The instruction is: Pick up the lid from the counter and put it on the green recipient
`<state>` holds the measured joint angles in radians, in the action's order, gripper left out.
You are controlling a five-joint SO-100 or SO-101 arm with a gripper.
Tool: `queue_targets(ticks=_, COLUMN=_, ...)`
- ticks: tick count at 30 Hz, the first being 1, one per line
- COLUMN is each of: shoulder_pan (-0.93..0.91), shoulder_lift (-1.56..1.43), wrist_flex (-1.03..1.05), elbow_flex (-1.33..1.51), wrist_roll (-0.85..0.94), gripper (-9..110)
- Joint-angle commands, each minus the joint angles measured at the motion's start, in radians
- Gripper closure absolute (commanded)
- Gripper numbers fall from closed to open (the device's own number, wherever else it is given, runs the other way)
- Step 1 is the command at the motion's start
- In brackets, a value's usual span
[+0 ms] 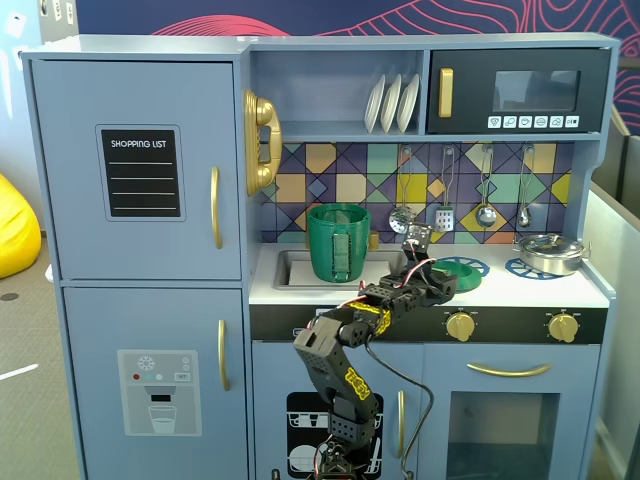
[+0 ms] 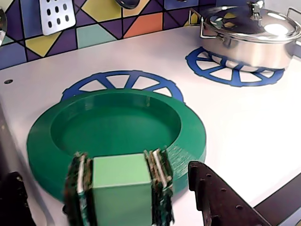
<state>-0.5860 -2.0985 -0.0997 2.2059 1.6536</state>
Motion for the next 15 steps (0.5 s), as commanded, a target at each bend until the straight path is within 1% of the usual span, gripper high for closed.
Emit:
queue_targets(ticks=1, shoulder_pan=0.015, shoulder_lift=0.015, wrist_flex=-0.043, elbow_flex=-0.084, wrist_roll=-0.018, gripper=68)
queue_targets(ticks=3, shoulder_pan=0.023, shoulder_lift=0.025, wrist_flex=-0.054, elbow_flex=-0.081, wrist_roll=-0.008, gripper=76)
queue_targets(ticks=6, shoulder_pan=0.038, shoulder_lift=0.032, wrist_flex=-0.069, elbow_flex=-0.081, wrist_roll=0.018, gripper=101)
queue_targets(ticks=11, shoulder_pan=0.041, shoulder_lift=0.026, wrist_flex=-0.094, elbow_flex=-0.103, wrist_roll=0.012, gripper=101)
queue_targets(ticks=15, shoulder_pan=0.046, shoulder_lift=0.026, wrist_flex=-0.061, elbow_flex=-0.212, wrist_roll=0.018, gripper=101)
